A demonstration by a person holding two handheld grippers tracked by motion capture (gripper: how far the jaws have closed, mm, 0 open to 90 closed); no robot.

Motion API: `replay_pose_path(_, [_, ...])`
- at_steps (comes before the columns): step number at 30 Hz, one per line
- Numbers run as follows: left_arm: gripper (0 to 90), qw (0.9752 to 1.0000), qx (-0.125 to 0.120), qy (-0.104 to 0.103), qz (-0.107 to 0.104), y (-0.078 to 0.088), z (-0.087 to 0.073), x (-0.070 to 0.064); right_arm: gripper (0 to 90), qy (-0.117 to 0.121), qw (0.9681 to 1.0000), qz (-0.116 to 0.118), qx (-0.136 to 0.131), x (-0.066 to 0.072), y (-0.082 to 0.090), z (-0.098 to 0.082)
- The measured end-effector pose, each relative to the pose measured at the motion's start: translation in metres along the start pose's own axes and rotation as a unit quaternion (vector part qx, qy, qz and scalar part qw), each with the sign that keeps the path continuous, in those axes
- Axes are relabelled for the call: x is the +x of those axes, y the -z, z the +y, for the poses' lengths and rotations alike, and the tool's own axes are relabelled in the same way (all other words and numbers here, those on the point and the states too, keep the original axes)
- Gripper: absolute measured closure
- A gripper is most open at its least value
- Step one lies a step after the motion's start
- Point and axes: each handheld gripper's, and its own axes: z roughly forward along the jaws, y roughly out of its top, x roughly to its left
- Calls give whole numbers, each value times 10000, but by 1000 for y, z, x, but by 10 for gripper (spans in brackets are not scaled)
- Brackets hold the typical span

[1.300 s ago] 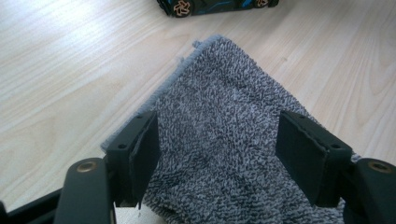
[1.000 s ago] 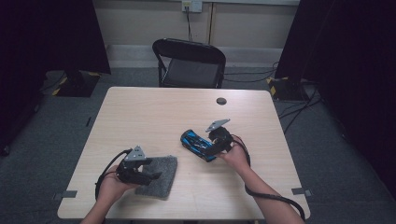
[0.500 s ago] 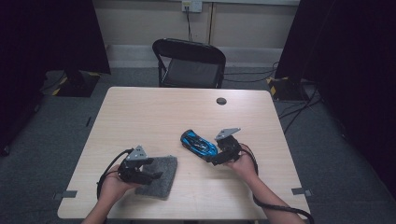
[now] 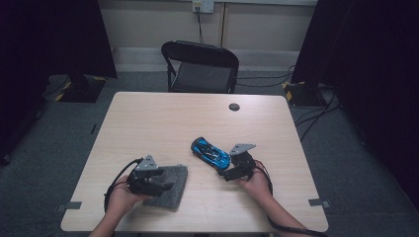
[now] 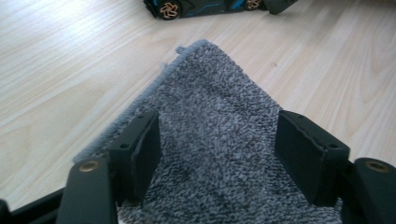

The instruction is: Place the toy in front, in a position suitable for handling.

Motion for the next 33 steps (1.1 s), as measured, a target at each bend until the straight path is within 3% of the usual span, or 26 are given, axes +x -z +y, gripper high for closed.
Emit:
replay_pose_path(14, [327, 9999, -21, 47, 101, 3, 0, 1, 151, -118, 9999, -81, -22, 4, -6, 5])
replay_pose_path(18, [328, 9999, -20, 37, 110, 3, 0, 1, 234, -135, 9998, -103, -103, 4, -5, 6])
replay_pose_path(23, [332, 10000, 37, 38, 84, 1, 0, 0, 236, -122, 9998, -91, -102, 3, -5, 6])
replay_pose_path(28, [341, 9996, 138, 251, 46, -2, 0, -4, 236, -113, 9998, -96, -98, 3, -5, 6])
replay_pose_path(33, [310, 9993, 268, 183, 183, -7, -2, -7, 236, -113, 9998, -98, -100, 4, -5, 6])
